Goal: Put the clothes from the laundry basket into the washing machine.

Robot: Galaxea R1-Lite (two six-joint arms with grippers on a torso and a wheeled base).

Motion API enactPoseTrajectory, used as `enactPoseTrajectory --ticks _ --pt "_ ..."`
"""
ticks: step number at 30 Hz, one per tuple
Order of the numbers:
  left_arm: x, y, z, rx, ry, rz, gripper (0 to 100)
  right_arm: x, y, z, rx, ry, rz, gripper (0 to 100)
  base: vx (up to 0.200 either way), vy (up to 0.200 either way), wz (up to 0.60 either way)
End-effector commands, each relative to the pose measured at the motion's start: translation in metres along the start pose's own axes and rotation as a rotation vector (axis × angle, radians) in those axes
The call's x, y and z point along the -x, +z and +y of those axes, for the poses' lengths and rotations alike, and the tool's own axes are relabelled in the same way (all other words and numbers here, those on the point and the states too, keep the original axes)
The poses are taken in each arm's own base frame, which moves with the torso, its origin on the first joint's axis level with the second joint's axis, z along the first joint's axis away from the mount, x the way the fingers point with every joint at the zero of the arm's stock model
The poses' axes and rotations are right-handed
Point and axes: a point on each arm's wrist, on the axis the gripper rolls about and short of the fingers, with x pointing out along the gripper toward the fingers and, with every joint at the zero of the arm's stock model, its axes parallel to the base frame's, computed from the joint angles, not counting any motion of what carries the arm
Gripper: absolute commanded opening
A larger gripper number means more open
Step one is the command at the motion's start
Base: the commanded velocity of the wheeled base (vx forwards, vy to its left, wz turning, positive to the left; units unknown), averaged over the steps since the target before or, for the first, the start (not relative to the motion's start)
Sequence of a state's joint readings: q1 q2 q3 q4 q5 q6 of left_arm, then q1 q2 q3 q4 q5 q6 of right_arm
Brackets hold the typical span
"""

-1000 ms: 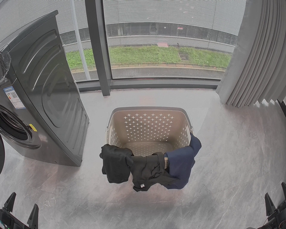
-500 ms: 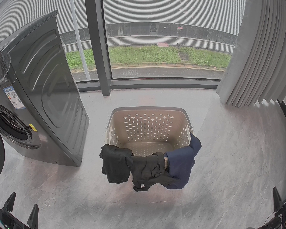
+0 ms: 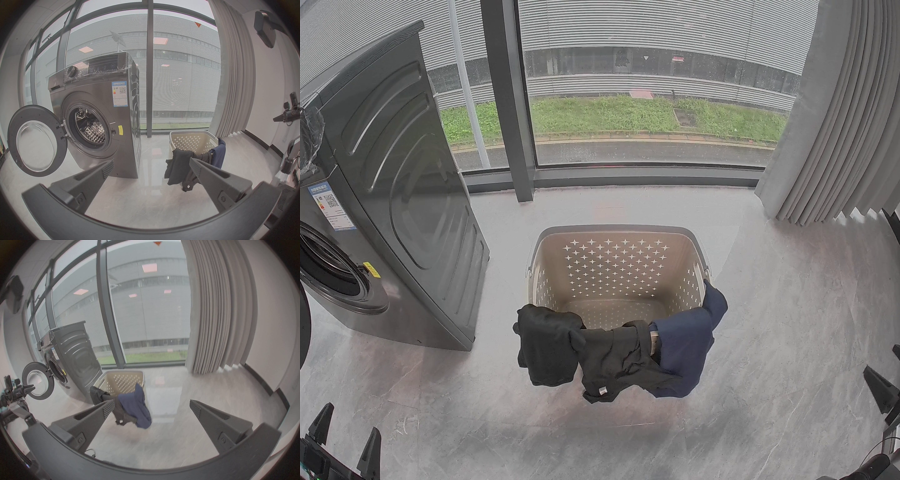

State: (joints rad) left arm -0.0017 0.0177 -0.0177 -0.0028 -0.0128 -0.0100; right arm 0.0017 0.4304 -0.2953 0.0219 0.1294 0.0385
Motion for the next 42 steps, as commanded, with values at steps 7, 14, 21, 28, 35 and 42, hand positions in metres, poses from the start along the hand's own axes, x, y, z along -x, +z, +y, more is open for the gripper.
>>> enactPoseTrajectory --ticks 7,14,21,28,35,42 --pt "0.0 -0.005 0.0 -0.001 0.002 -0.002 100 -0.053 -0.009 -0.006 -0.067 0.031 0.333 100 0.0 0.0 0.0" --pt "0.0 -0.005 0.0 -0.001 0.002 0.0 100 -0.082 -0.015 -0.01 -0.073 0.032 0.422 100 0.0 0.0 0.0" --pt "0.0 -0.005 0.0 -0.001 0.004 0.0 100 -0.094 -0.017 0.0 -0.07 0.124 0.468 100 0.0 -0.114 0.0" --pt "0.0 -0.005 0.0 -0.001 0.001 0.0 100 -0.11 -0.017 0.009 -0.067 0.182 0.504 100 0.0 -0.057 0.0" --pt "0.0 -0.005 0.0 0.001 0.001 0.0 100 -0.128 -0.023 0.015 -0.049 0.21 0.543 100 0.0 0.0 0.0" --pt "0.0 -0.005 0.0 0.001 0.001 0.0 100 -0.149 -0.028 0.022 -0.037 0.232 0.585 100 0.0 0.0 0.0"
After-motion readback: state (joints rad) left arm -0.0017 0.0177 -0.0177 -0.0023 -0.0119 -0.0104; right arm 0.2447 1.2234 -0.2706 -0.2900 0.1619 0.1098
